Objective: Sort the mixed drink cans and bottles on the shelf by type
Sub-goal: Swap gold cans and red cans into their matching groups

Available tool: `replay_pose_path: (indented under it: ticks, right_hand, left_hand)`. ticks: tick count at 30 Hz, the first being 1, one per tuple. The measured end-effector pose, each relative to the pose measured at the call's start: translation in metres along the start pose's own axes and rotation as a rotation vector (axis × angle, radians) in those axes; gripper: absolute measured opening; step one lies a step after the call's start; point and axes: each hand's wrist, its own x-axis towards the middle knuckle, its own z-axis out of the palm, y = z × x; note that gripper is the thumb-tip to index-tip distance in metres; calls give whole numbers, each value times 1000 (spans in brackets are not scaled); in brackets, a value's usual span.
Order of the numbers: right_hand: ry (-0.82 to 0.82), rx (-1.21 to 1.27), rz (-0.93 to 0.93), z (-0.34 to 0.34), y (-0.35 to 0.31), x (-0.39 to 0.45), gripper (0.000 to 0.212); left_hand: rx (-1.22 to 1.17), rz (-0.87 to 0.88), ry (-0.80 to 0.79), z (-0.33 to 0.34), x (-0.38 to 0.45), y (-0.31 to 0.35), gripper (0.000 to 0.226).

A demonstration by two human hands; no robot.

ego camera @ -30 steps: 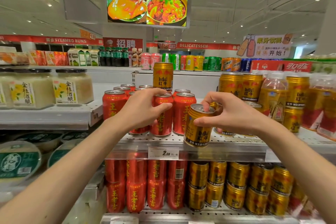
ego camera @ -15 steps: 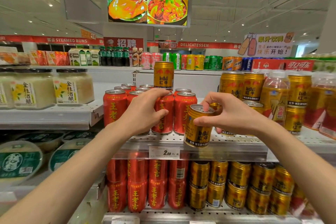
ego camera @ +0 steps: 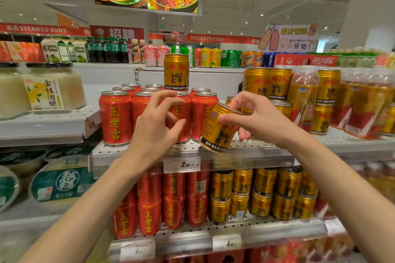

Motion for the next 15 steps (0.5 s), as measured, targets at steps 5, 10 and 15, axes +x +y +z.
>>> replay_pose_path:
  ticks: [5, 10, 15]
  right_hand:
    - [-9, 4, -11, -1, 3, 1, 40]
    - [6, 75, 5, -5, 11, 0, 51]
    - [38, 157, 23, -12, 26, -5, 47]
  left_hand:
    - [31, -20, -15, 4, 5, -1, 38]
    - [-20, -15, 61, -1, -7, 8, 20]
    - [-102, -54, -54, 16, -24, 28, 29]
